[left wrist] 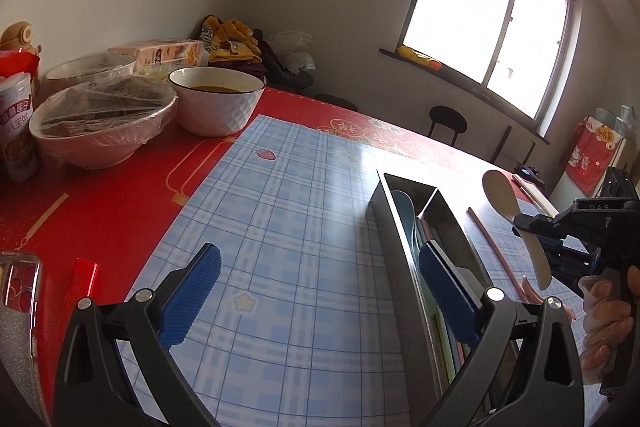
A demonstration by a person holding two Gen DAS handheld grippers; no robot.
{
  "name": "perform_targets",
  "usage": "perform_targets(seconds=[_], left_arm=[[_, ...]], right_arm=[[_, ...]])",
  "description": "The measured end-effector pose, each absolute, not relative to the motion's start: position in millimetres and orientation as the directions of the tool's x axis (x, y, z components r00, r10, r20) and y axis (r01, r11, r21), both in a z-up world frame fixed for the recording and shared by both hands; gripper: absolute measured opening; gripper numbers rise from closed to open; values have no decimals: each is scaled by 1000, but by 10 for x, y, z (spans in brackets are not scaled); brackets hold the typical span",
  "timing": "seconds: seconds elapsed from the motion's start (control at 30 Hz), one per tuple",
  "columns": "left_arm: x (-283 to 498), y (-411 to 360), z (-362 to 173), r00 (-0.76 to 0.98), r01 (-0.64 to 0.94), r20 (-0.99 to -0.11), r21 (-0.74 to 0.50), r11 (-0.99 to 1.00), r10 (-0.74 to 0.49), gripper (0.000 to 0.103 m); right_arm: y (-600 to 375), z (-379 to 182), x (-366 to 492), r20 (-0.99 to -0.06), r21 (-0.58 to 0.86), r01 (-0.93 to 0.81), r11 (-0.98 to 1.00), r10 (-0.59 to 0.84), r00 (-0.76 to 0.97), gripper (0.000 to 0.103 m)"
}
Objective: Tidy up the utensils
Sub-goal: 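Lower the white spoon into the steel caddy with the right gripper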
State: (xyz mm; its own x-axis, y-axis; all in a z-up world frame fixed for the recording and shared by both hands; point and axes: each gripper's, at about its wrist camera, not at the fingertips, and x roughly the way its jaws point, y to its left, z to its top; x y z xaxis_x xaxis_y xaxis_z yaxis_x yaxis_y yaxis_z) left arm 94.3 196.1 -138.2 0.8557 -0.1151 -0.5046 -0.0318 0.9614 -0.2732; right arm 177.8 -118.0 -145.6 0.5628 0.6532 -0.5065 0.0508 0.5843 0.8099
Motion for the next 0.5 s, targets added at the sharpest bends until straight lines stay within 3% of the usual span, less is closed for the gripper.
perform_targets(seconds=[0.5], left_arm=[[943,2059,-1399,854,-34,-499,-331,943,-145,97]], right_arm=[[-460,-1635,2026,-630,748,173,641,603,490,7]])
